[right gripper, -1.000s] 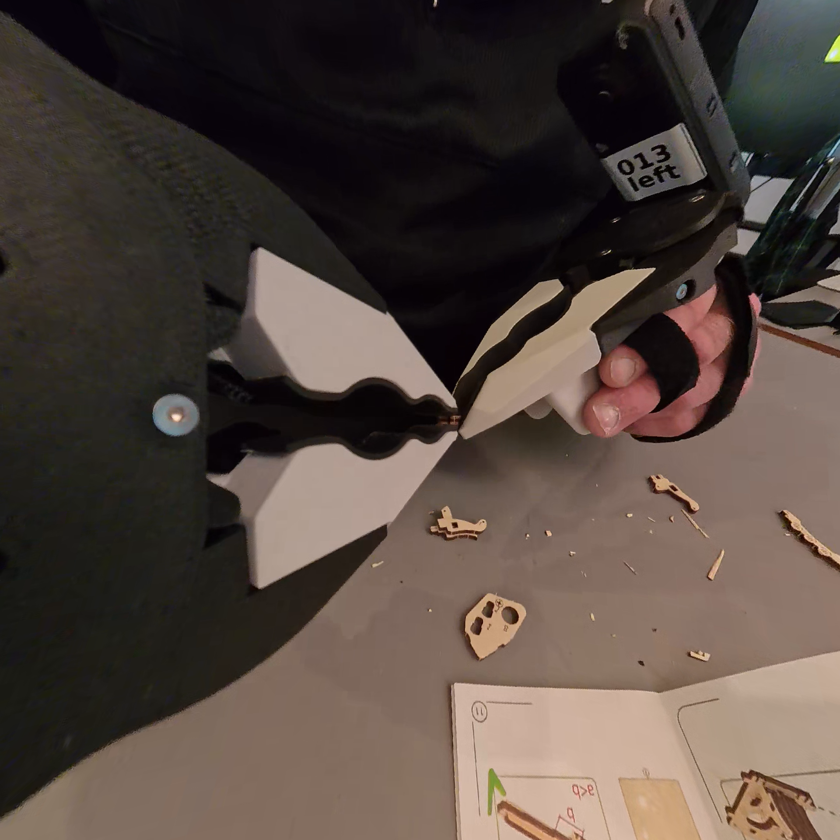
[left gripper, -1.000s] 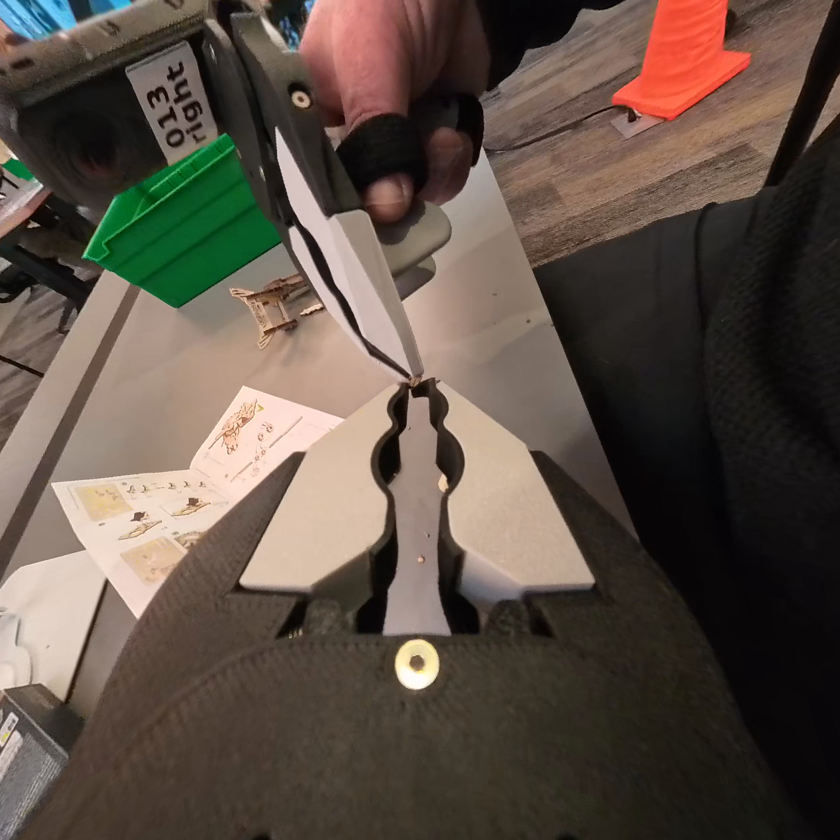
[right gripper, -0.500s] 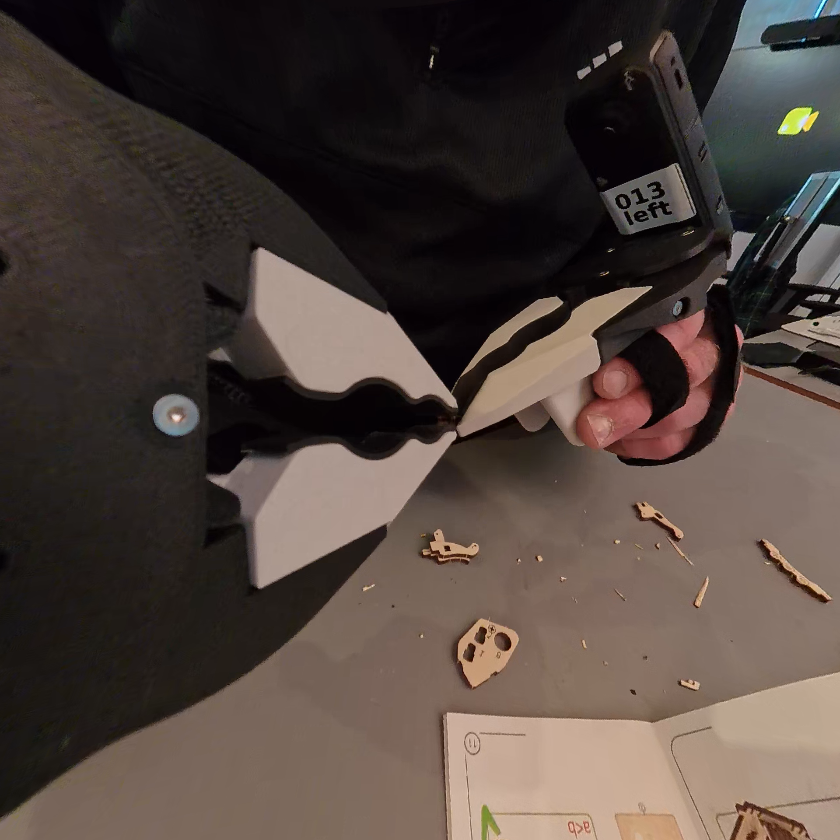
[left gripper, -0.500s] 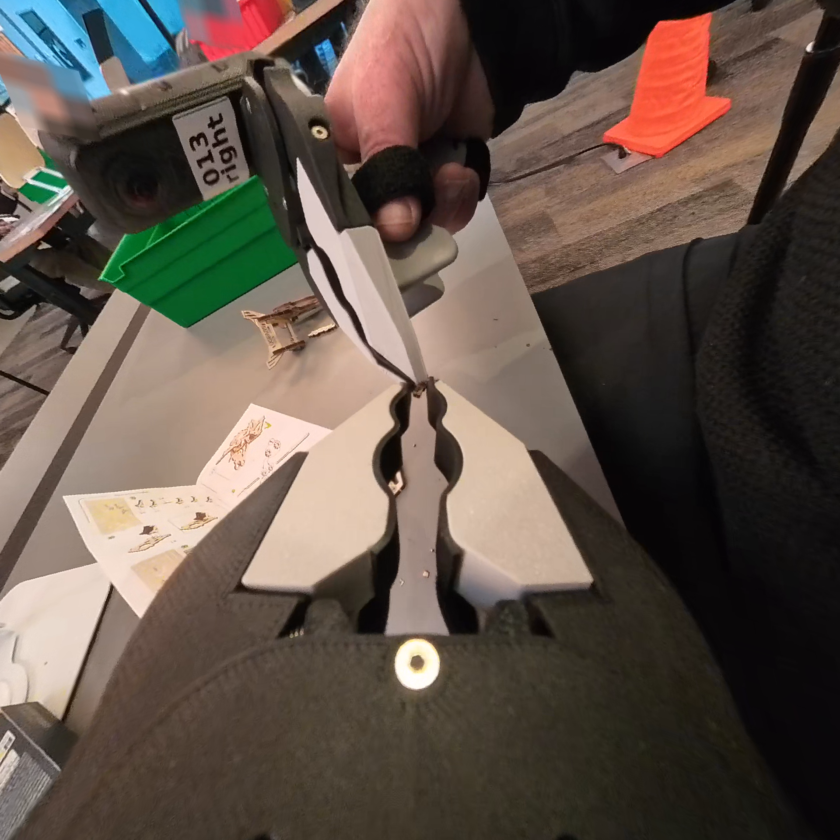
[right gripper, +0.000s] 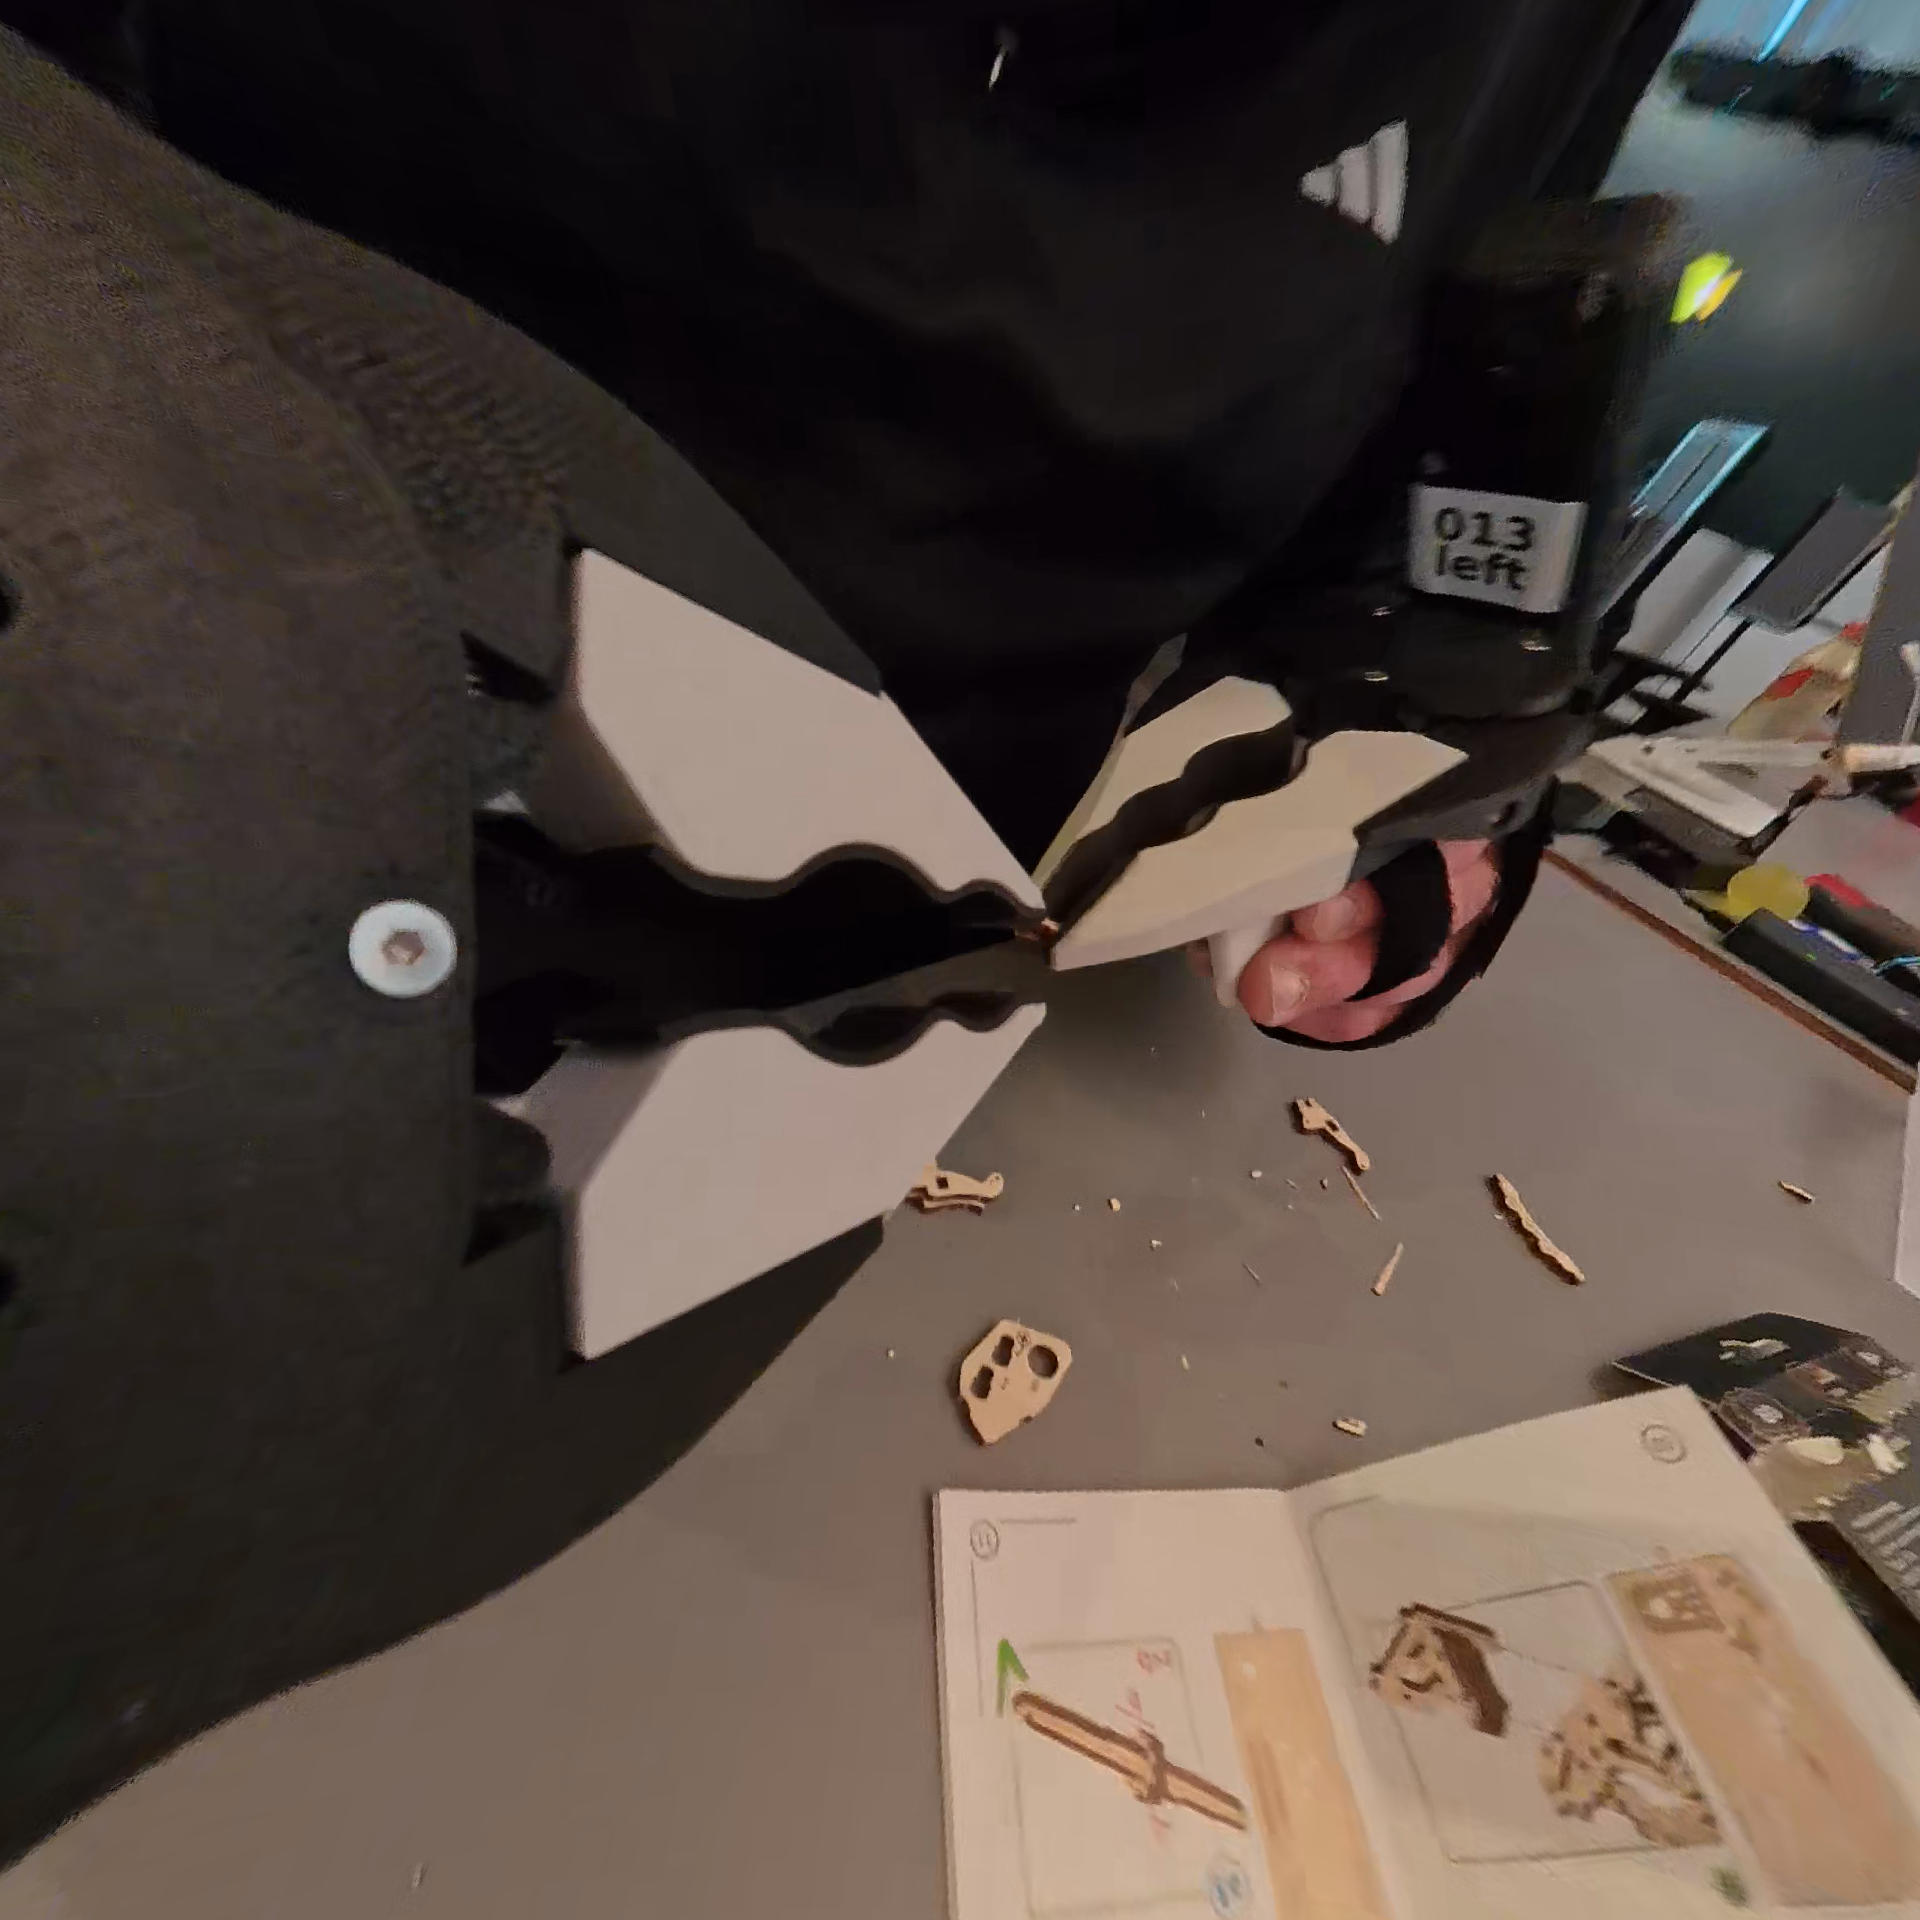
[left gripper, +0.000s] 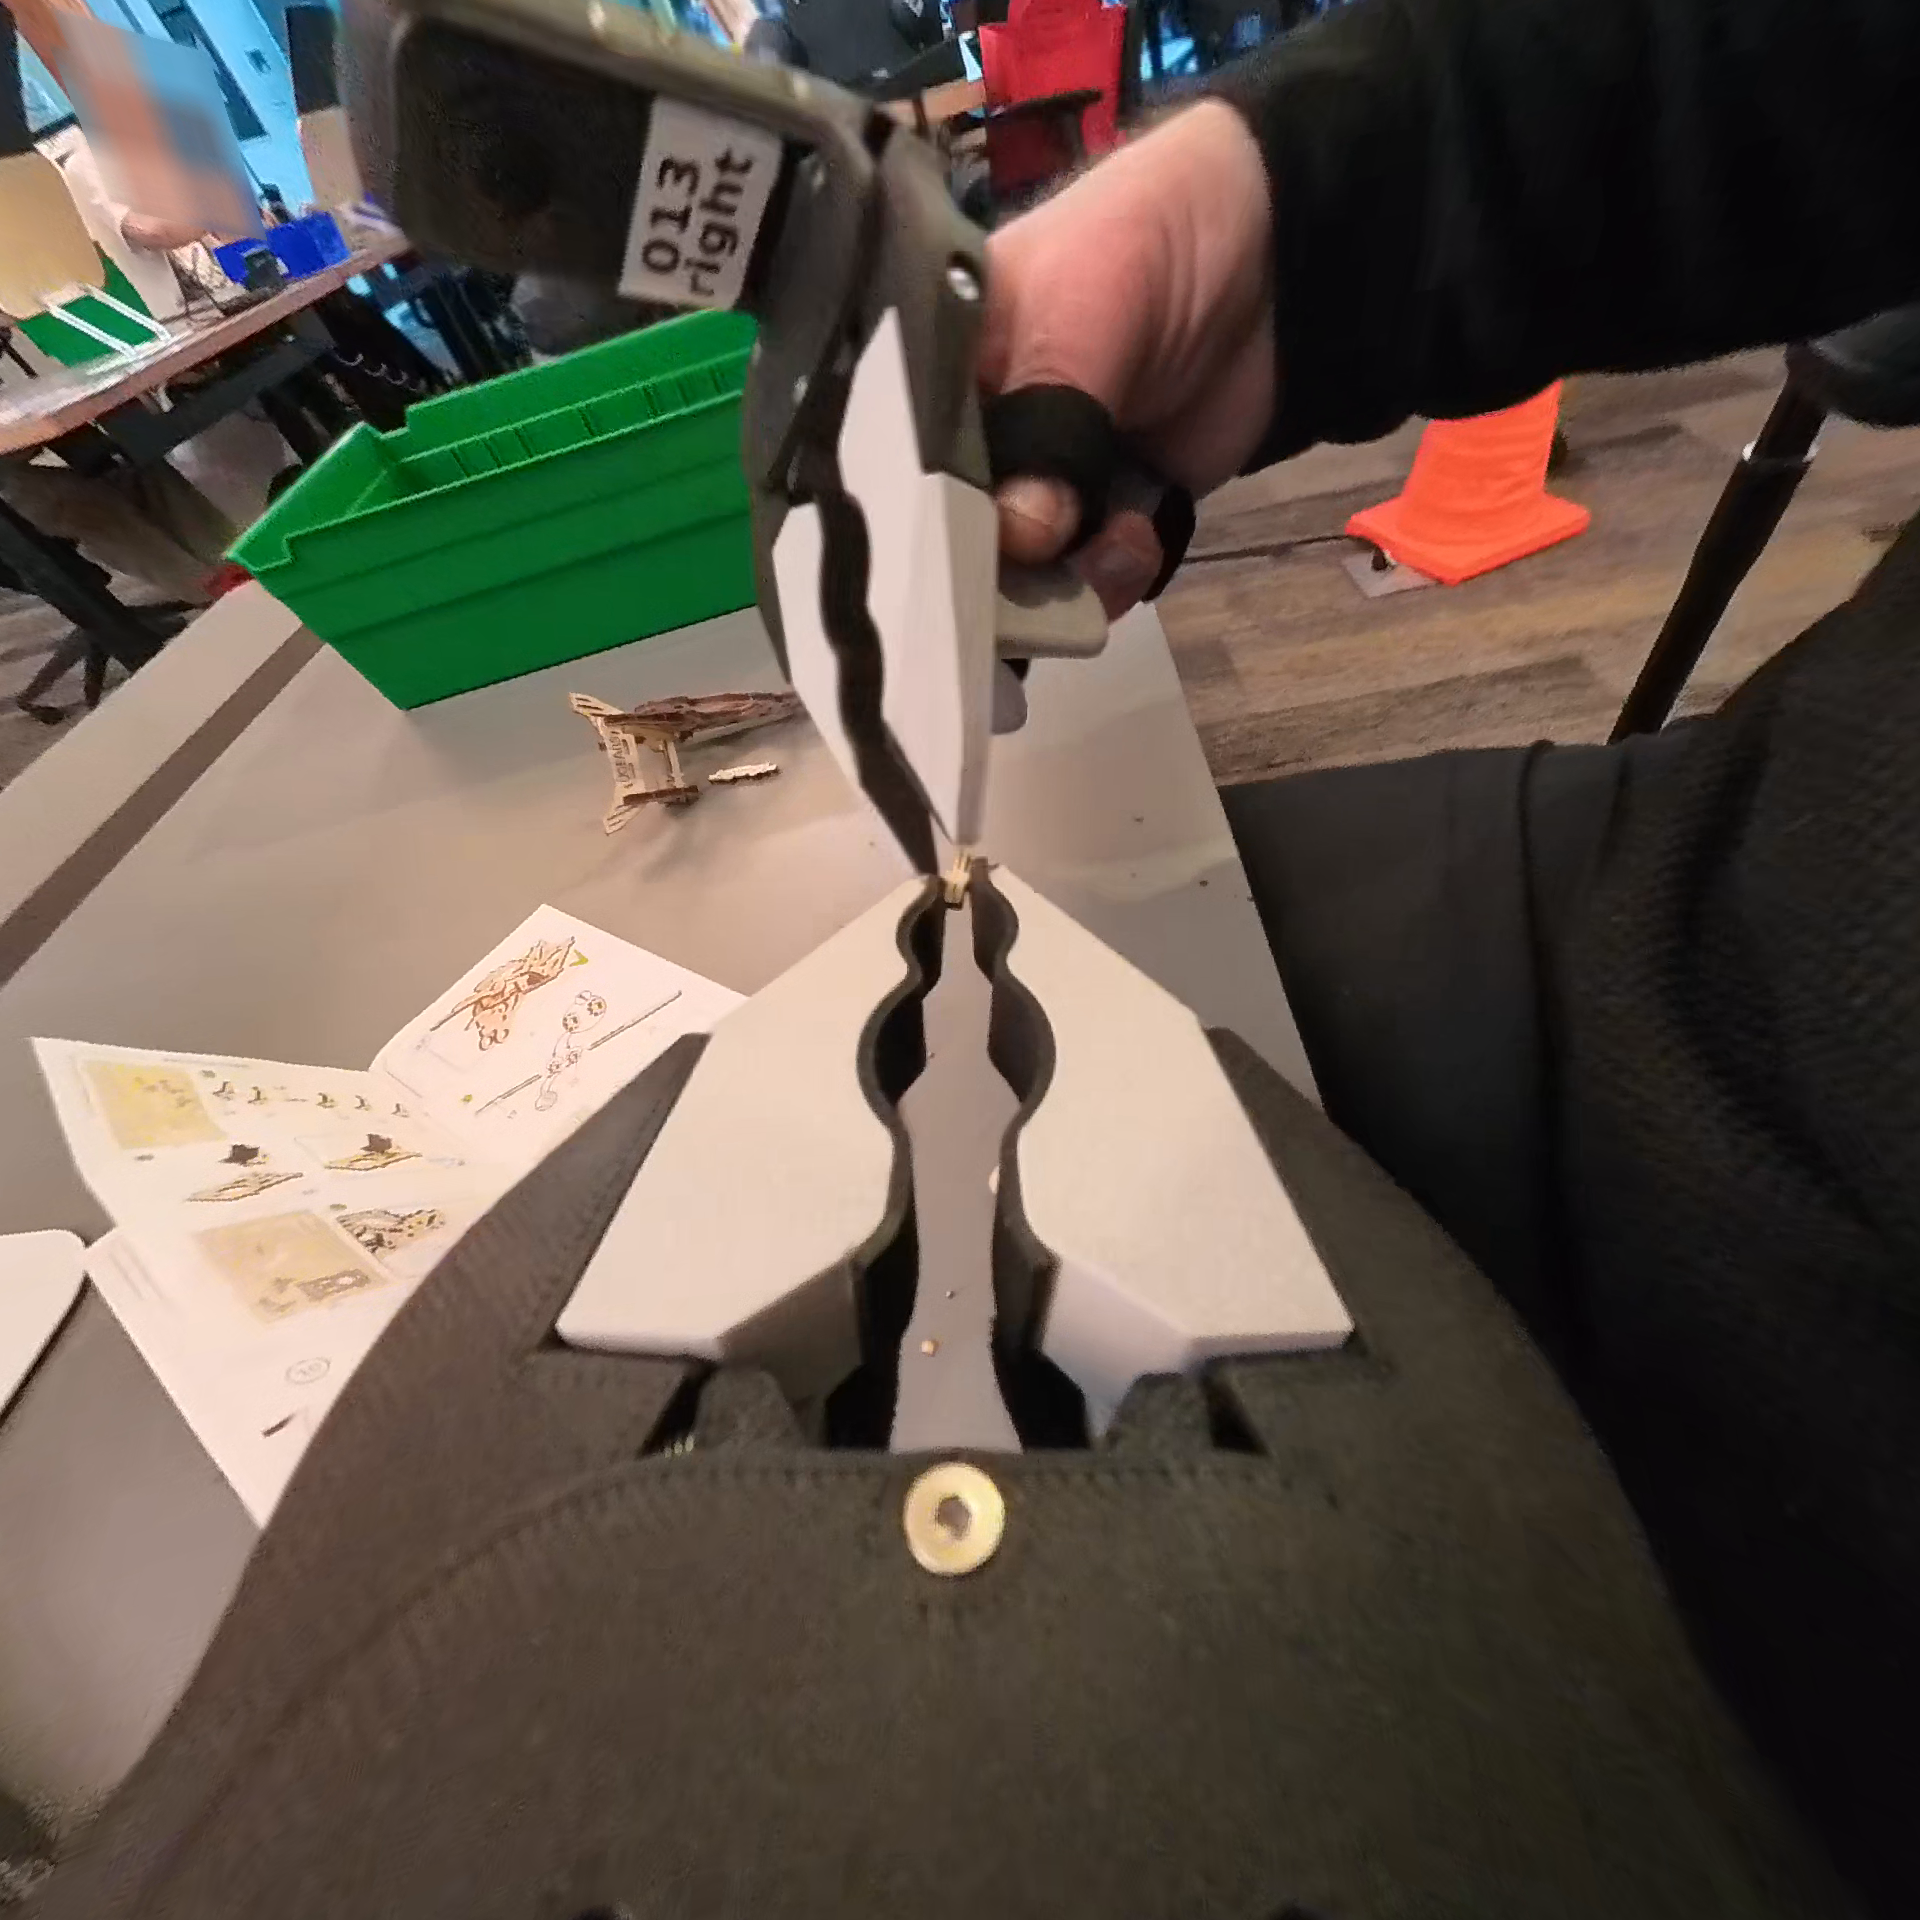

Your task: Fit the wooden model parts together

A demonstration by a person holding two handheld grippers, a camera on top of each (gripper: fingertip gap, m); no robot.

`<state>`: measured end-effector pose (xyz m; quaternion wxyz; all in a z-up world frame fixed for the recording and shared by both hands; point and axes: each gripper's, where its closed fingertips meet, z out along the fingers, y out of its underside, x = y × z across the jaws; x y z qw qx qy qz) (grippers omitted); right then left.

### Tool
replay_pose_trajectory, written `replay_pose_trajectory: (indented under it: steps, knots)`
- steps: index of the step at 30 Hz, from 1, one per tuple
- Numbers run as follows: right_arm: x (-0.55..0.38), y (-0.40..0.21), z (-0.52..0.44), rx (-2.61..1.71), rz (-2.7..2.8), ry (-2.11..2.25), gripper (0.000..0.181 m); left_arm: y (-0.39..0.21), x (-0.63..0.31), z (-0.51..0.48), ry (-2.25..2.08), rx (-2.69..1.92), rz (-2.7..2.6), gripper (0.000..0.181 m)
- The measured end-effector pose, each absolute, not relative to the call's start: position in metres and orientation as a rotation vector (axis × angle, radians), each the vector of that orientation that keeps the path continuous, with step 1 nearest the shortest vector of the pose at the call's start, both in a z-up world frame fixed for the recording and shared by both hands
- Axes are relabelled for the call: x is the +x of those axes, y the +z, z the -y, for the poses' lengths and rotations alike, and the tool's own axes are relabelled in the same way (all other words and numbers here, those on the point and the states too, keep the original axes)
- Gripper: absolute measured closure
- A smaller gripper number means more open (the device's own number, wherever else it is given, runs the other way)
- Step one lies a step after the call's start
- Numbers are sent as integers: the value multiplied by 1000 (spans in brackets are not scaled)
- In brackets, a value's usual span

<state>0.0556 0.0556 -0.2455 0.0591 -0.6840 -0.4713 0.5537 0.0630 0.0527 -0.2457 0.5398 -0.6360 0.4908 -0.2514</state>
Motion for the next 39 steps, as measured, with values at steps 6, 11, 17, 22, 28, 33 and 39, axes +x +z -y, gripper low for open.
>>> replay_pose_trajectory:
  steps: [6,11,17,22,28,33,39]
  knots:
    - [56,-240,-51,-1896,1582,1425,181,-242,64,-52,-682,-1530,-1132,179]
    - [58,-240,-50,-1817,1654,1293,178,-241,67,-49,-713,-1529,-1139,179]
    - [61,-239,-45,-1714,1744,1173,179,-241,70,-46,-745,-1528,-1154,178]
    - [62,-242,-39,-1651,1830,1074,176,-242,72,-45,-735,-1534,-1177,178]
    - [61,-243,-38,-1621,1850,1000,177,-242,72,-41,-723,-1517,-1223,179]
    - [64,-235,-30,-1611,1818,1181,178,-233,73,-34,-775,-1466,-1272,179]
    - [66,-228,-23,-1591,1803,1322,181,-229,76,-27,-784,-1444,-1334,179]
